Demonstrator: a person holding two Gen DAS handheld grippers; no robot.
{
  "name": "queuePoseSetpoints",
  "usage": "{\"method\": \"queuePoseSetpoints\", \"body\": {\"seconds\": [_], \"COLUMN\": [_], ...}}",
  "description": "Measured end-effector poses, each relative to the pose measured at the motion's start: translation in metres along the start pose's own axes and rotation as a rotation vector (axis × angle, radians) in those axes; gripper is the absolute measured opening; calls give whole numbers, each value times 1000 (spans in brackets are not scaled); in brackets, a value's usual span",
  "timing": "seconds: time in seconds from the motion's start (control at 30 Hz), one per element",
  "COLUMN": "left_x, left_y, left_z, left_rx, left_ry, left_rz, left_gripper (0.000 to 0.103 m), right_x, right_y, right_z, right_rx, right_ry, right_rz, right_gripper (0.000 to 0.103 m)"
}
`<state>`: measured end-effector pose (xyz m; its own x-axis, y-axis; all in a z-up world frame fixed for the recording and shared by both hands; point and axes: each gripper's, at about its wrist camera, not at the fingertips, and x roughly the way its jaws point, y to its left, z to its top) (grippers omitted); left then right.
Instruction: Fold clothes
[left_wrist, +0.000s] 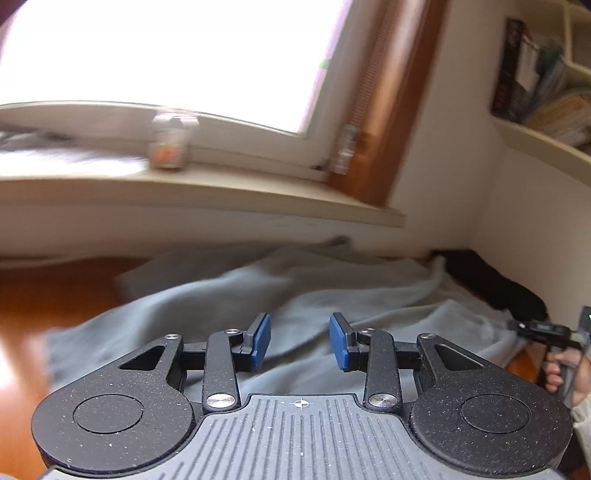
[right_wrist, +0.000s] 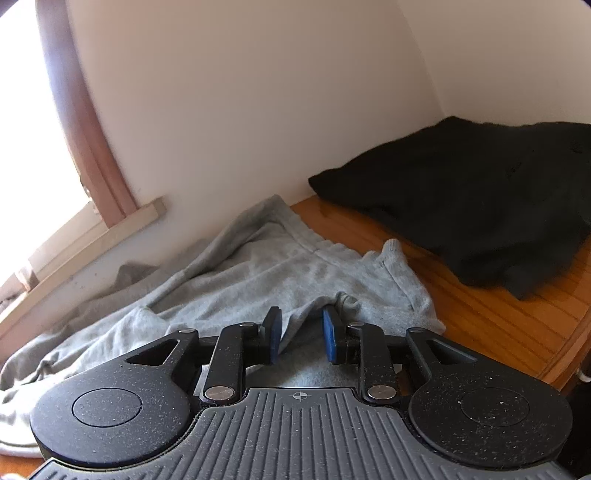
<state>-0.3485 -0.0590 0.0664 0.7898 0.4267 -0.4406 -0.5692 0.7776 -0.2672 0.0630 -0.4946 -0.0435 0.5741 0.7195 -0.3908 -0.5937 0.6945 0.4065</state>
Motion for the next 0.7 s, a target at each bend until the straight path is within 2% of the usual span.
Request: {"method": "queuePoseSetpoints", "body": {"seconds": [0.03, 0.2, 0.4, 0.47, 0.57, 0.6, 0.63, 0.67, 0.7], "left_x": [17, 115, 214, 231, 253, 256, 258, 259, 260], "left_y": [-13, -86, -159, -166, -174, -172, -171, -169, -167], "left_z": [6, 32, 36, 31, 25, 23, 22, 21, 21], "left_rx": [21, 117, 243, 255, 266, 260, 251, 240, 230], "left_ry": [23, 149, 282, 304, 328, 322, 313, 301, 290], "left_rz": [-34, -218, -301, -317, -341, -350, -360, -370, -380], "left_gripper": [49, 52, 51, 47, 36, 27, 10, 3, 3], "right_x": [0, -1, 0, 0, 0, 1, 1, 0, -1], "right_y": [-1, -5, -6, -8, -9, -9, -10, -10, -11], "right_z": [0, 1, 2, 3, 3, 3, 3, 2, 1], "right_rx": [2, 14, 16, 31, 42, 45, 48, 50, 52], "right_ry": [-1, 2, 8, 9, 11, 10, 10, -2, -15], "right_rz": [4, 21, 29, 40, 52, 58, 64, 67, 70], "right_gripper": [26, 26, 26, 26, 26, 26, 26, 25, 8]}}
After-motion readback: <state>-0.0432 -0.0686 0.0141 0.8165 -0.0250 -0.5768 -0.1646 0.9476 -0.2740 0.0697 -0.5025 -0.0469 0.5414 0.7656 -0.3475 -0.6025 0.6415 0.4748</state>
